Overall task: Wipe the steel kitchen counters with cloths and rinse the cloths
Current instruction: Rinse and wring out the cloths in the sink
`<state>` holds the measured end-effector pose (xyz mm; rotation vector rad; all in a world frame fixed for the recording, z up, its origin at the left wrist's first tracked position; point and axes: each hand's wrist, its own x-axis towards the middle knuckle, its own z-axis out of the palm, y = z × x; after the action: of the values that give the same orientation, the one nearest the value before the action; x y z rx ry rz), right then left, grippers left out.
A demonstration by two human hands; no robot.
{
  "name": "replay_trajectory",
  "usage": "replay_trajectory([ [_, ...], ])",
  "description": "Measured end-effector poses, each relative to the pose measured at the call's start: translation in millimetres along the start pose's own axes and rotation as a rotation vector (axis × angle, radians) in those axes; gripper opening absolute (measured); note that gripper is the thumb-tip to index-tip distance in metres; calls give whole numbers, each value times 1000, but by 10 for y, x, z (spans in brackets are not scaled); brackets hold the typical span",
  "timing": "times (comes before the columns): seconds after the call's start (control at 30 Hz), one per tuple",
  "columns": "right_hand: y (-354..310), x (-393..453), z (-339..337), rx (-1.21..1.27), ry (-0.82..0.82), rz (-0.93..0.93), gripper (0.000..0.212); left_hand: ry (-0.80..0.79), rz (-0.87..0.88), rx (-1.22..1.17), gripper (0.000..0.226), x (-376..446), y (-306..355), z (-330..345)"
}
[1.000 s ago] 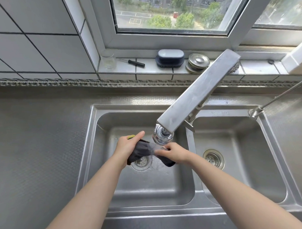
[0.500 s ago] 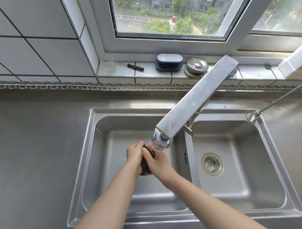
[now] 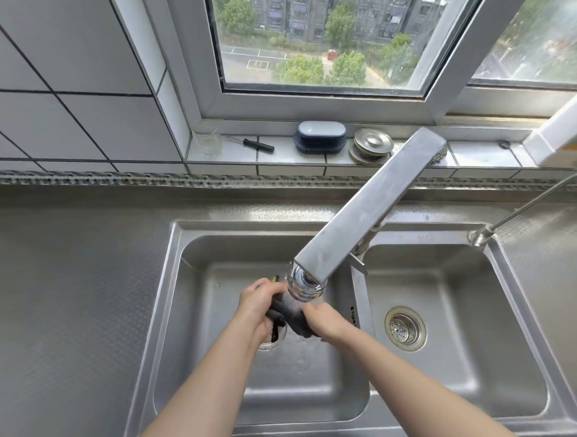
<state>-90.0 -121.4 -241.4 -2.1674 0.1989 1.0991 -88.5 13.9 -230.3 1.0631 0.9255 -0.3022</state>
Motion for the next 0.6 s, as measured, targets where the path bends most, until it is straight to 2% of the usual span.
replay_trajectory([
  [0.07, 19, 10, -47, 288, -49, 92, 32, 73, 13, -55, 37, 60, -7, -91],
  [0.13, 53, 1, -104, 514, -56, 156, 26, 145, -19, -109, 36, 111, -7, -181],
  [0.2, 45, -20, -128, 689, -51, 106, 19, 196, -51, -102, 28, 132, -30, -249],
  [0.27, -20, -74, -127, 808, -44, 21, 27, 227, -14, -13, 21, 186, -124, -293],
  [0.37, -179, -240, -32, 796, -151, -89, 28, 297, 107, 107, 12, 185, -203, -258],
  [0.47, -314, -457, 129, 642, -198, -207, 19, 313, 142, 119, 23, 167, -170, -184],
  [0.53, -388, -546, 232, 578, -139, -321, 21, 254, 128, 43, 23, 133, -130, -132],
  [0.6, -453, -536, 319, 555, 31, -381, 25, 181, 61, -91, 23, 70, -103, -58],
])
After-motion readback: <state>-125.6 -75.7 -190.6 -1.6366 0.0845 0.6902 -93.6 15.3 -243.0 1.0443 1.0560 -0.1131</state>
